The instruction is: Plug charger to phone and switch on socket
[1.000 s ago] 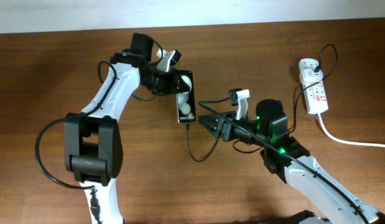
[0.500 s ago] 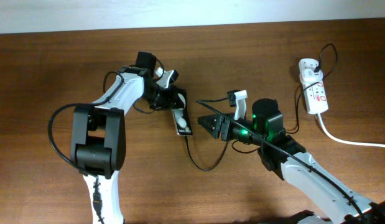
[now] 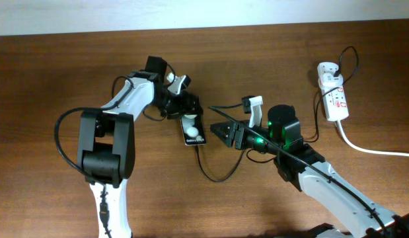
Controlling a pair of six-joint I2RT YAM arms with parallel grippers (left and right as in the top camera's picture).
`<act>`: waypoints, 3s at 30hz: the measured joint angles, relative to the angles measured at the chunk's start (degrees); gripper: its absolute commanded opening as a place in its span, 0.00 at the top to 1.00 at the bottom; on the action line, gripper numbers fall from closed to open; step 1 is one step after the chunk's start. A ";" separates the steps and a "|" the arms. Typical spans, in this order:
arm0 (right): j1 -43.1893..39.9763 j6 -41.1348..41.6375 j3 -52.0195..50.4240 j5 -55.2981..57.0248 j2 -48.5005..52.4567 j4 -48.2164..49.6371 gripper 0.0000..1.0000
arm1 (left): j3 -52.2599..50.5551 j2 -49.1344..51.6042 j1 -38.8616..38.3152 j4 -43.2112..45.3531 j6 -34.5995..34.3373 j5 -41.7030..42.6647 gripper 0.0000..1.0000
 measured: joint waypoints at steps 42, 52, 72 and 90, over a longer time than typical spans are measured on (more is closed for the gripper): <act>-54.51 -17.70 24.11 14.93 10.78 -32.04 0.96 | 20.52 -32.20 1.05 -18.23 -1.84 -30.69 0.01; -55.45 -12.41 38.03 10.95 32.41 -25.11 0.96 | 20.52 -32.20 1.05 -18.12 -1.81 -30.67 0.01; -50.88 -16.94 47.25 11.85 46.60 -32.13 0.96 | 20.52 -32.20 1.05 -18.14 -1.84 -30.67 0.01; -49.05 -18.01 50.75 15.78 48.11 -36.61 0.96 | 20.52 -32.20 1.05 -18.14 -1.81 -30.69 0.01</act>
